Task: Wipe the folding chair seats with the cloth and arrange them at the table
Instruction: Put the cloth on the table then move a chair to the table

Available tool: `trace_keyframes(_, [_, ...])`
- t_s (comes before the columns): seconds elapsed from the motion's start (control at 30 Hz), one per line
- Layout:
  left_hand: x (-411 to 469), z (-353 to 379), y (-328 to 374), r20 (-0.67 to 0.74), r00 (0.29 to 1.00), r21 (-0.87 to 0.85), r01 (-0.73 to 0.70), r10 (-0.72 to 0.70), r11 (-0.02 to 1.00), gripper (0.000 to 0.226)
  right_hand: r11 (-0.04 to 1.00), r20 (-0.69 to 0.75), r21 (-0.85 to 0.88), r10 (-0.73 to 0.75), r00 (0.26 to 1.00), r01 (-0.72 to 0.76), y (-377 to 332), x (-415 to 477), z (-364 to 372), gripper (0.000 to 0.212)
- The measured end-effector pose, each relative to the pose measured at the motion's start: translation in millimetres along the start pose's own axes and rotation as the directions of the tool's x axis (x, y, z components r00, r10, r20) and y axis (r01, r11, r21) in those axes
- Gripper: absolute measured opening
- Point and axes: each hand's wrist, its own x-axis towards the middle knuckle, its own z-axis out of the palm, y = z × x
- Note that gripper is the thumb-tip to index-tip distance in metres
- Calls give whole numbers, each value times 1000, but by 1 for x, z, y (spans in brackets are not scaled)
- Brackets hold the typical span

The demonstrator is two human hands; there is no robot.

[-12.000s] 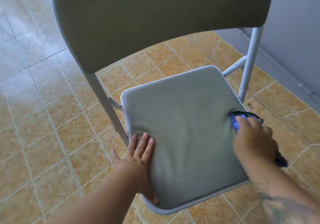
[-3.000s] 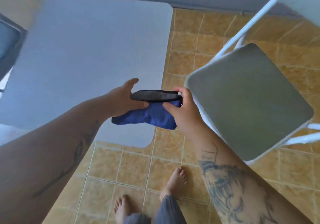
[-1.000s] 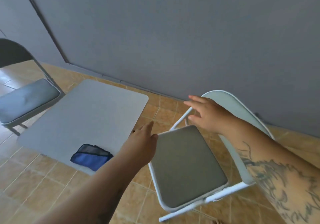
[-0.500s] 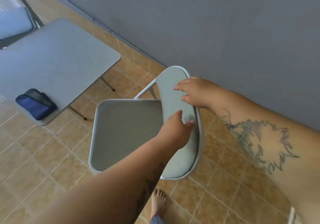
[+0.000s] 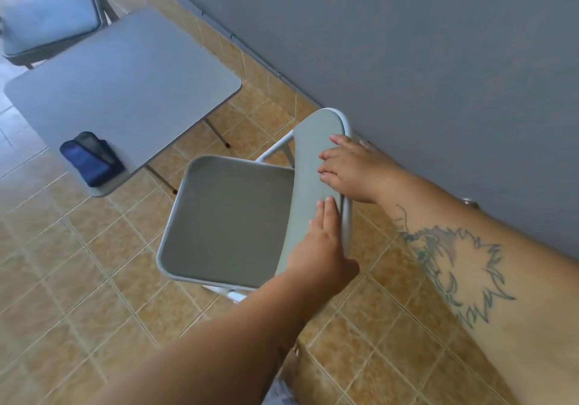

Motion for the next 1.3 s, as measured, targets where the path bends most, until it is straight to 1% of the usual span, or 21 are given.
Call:
trace_keyframes(0.13, [-14, -50, -50, -37, 999, 84, 21, -18, 996, 109, 998, -7, 33, -47, 999, 47, -39, 20, -2, 48])
trace_keyframes(0.23, [-23, -86, -85, -101, 992, 130, 83, -70, 988, 103, 991, 10, 27, -128, 992, 128, -66, 36, -7, 64])
trace_keyframes(0.33, [-31, -118, -115, -201, 967, 121, 185, -158, 975, 89, 981, 41, -2, -192, 980, 193, -87, 55, -11, 76])
trace_keyframes(0.4, [-34, -136, -133, -258, 937, 83, 263, -234, 961, 80, 980, 24, 9, -198, 980, 198, -101, 68, -12, 76])
trace_keyframes(0.47, [-33, -152, -149, -299, 915, 71, 304, -271, 950, 76, 981, 0, 25, -191, 982, 191, -117, 79, -14, 72])
trace_keyframes(0.53, [-29, -164, -159, -317, 911, 83, 305, -265, 949, 74, 983, -6, 44, -177, 984, 177, -131, 91, -18, 68])
trace_keyframes(0.67, [-22, -177, -169, -320, 915, 88, 288, -246, 954, 70, 987, 28, 70, -150, 988, 148, -141, 106, -26, 66])
trace_keyframes(0.77, [-20, -178, -169, -301, 930, 58, 238, -211, 969, 70, 990, 44, 60, -132, 990, 129, -138, 106, -28, 66])
trace_keyframes(0.83, [-22, -180, -168, -250, 949, 37, 206, -190, 978, 74, 993, 65, 45, -110, 992, 107, -140, 102, -31, 66])
trace_keyframes(0.9, [-30, -187, -170, -168, 968, 49, 194, -184, 980, 77, 997, 102, 19, -81, 991, 80, -150, 98, -42, 64])
trace_keyframes(0.97, [-46, -206, -175, -89, 980, 73, 185, -178, 980, 69, 997, 122, 39, -69, 990, 65, -172, 95, -56, 60])
trace_keyframes(1.03, [-66, -234, -186, -40, 983, 45, 183, -181, 982, 59, 990, 101, 132, -68, 993, 54, -203, 92, -73, 61])
trace_keyframes(1.07, [-77, -251, -194, -43, 982, 28, 186, -184, 982, 58, 980, 83, 190, -69, 994, 52, -220, 92, -82, 62])
trace_keyframes(1.13, [-101, -289, -214, -103, 976, 27, 195, -191, 980, 57, 961, 47, 272, -72, 996, 56, -257, 95, -97, 61])
trace_keyframes(1.23, [-138, -355, -255, -212, 954, -22, 213, -213, 977, 52, 949, -35, 306, -63, 997, 70, -318, 108, -121, 58])
trace_keyframes(1.3, [-165, -399, -284, -278, 942, 14, 200, -188, 980, 48, 945, -99, 320, -42, 994, 72, -363, 121, -134, 56])
